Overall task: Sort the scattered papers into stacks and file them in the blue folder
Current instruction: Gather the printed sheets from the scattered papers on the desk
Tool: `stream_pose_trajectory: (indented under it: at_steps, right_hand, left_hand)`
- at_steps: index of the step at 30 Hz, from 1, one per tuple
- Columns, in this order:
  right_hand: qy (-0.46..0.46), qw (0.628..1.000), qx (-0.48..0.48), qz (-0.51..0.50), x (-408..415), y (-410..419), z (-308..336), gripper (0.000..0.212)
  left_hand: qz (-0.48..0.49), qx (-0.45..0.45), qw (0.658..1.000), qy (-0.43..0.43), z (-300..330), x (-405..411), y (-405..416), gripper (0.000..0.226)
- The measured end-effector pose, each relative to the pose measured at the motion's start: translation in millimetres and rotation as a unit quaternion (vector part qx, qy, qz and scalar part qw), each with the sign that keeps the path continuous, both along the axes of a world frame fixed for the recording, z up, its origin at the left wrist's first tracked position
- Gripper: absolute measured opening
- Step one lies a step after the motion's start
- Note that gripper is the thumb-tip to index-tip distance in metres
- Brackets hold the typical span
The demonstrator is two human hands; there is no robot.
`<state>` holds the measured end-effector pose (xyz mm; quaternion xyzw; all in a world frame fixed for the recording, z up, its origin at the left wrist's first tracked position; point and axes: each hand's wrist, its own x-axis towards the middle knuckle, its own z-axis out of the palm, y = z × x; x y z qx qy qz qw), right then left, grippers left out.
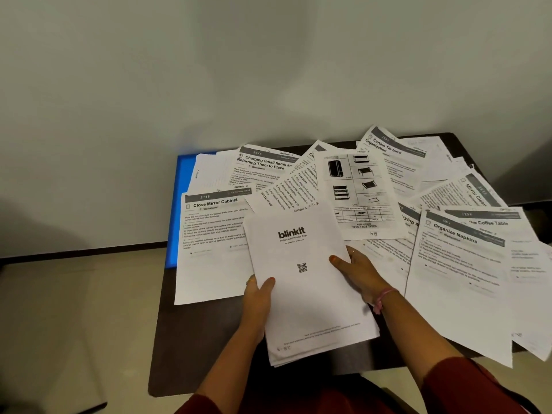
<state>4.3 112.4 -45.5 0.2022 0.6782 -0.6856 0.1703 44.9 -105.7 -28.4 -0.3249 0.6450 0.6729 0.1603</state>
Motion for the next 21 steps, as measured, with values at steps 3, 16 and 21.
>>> stream_pose_trajectory:
  at_steps: [3,16,21]
  right_hand:
    - [0.001,1.000,-0.004,0.008,-2.5,-2.9,1.8,0.033]
    - [0.004,1.000,-0.002,-0.002,-17.8,-19.9,0.9,0.030]
    - [-0.011,0.999,-0.005,-0.038,-30.3,-18.6,-1.5,0.028]
  left_hand:
    - [-0.009,-0.013,1.000,0.013,-0.4,0.3,-3.4,0.029]
    - [-0.029,-0.045,0.998,0.038,0.9,-27.8,-41.1,0.013]
    - [0.024,-0.133,0.990,0.043,5.0,-58.5,-82.1,0.023]
